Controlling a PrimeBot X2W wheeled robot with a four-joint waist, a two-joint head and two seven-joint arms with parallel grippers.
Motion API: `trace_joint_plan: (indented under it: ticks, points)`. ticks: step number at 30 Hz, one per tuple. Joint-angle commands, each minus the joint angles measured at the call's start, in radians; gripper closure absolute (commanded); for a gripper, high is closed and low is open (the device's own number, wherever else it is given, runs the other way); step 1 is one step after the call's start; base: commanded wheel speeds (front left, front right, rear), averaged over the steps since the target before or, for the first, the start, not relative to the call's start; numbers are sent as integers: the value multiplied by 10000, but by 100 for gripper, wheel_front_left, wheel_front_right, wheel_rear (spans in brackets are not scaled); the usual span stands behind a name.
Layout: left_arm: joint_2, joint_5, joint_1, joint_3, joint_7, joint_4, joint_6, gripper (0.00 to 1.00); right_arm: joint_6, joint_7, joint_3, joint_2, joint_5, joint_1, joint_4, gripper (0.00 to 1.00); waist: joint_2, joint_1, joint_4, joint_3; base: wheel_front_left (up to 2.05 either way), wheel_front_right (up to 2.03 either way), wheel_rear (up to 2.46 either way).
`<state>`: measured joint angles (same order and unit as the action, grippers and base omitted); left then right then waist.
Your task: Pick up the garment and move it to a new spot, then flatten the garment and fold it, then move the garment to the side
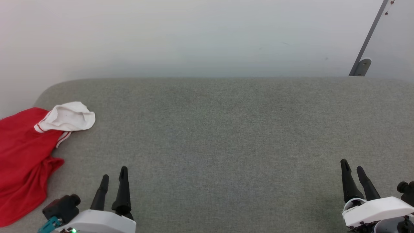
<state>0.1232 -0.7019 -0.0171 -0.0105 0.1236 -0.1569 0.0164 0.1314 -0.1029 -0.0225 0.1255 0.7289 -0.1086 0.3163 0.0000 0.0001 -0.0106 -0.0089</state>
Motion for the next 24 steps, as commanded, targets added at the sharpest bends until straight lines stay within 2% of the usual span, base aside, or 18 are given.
trace_joint_plan:
  ticks: [1,24]
  points:
    - [33,301,-12,26,74,148,13,0,-7,-77,-5,58,-259,-179,-111,0,0,-1,-2,-2,0,0,0]
    - [-73,3012,140,148,655,551,344,0,-9,-504,55,208,-2431,-226,-276,0,0,-1,-54,0,0,0,0]
